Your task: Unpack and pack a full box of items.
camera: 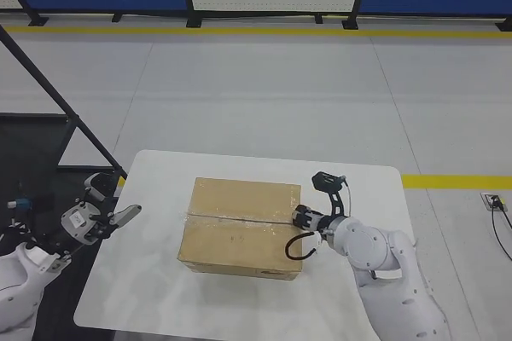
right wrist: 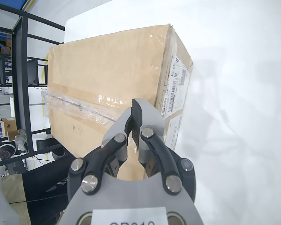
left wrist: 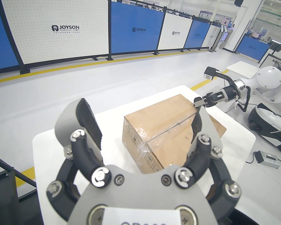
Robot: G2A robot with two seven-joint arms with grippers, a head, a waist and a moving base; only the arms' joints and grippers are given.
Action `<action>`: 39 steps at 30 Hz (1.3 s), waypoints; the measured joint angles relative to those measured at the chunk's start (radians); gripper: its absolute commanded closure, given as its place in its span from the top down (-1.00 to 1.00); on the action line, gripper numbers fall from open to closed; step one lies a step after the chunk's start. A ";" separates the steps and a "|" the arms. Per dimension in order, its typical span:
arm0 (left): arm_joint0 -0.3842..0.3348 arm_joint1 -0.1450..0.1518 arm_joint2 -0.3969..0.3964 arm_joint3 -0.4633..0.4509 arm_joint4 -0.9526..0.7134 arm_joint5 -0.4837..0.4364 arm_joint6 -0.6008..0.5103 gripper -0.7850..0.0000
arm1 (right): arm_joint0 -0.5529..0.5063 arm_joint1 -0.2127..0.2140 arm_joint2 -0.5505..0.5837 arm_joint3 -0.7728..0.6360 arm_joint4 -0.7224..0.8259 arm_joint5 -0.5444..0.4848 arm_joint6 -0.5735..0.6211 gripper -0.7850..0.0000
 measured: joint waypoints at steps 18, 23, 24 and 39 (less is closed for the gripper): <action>0.002 0.001 -0.036 -0.014 -0.038 -0.006 0.008 1.00 | -0.165 0.031 0.185 -0.139 0.183 -0.105 -0.126 -1.00; 0.002 0.002 -0.052 -0.006 -0.155 -0.015 -0.011 1.00 | -0.272 0.042 0.306 -0.209 0.314 -0.235 -0.238 -0.16; 0.003 0.003 -0.049 -0.007 -0.191 -0.019 -0.022 1.00 | -0.293 0.043 0.325 -0.218 0.338 -0.261 -0.259 1.00; 0.003 0.003 -0.047 -0.008 -0.199 -0.020 -0.025 1.00 | -0.329 0.045 0.351 -0.232 0.384 -0.307 -0.295 0.79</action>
